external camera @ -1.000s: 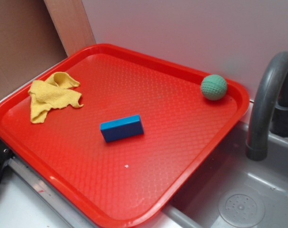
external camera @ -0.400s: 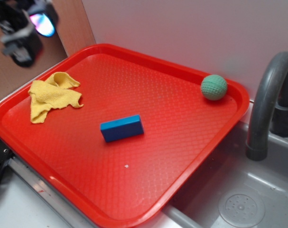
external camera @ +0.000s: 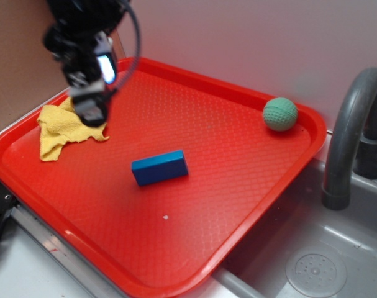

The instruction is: Grab the blue block.

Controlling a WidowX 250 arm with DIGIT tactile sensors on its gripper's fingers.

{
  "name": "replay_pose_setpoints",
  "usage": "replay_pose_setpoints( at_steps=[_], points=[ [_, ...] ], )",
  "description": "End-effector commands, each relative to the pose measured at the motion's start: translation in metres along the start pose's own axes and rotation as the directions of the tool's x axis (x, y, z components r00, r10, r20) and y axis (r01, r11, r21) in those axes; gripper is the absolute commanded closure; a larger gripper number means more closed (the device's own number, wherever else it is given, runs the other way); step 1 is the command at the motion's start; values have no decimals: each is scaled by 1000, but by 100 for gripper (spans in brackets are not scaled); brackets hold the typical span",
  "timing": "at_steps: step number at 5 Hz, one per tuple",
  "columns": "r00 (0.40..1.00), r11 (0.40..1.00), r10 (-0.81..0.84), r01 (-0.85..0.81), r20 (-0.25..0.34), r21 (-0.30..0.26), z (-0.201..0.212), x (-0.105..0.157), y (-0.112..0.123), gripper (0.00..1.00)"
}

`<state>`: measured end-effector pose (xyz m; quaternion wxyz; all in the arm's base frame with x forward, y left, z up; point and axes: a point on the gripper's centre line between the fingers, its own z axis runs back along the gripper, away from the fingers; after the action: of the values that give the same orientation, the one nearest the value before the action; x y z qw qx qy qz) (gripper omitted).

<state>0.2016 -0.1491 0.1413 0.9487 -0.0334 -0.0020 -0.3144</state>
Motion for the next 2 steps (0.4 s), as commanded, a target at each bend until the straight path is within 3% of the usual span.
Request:
replay_pose_setpoints(
  at_steps=[1, 2],
  points=[
    [999, 999, 47, -47, -4, -27, -41, 12, 6, 0],
    [998, 998, 48, -49, -33, -34, -66, 15, 9, 0]
  ],
)
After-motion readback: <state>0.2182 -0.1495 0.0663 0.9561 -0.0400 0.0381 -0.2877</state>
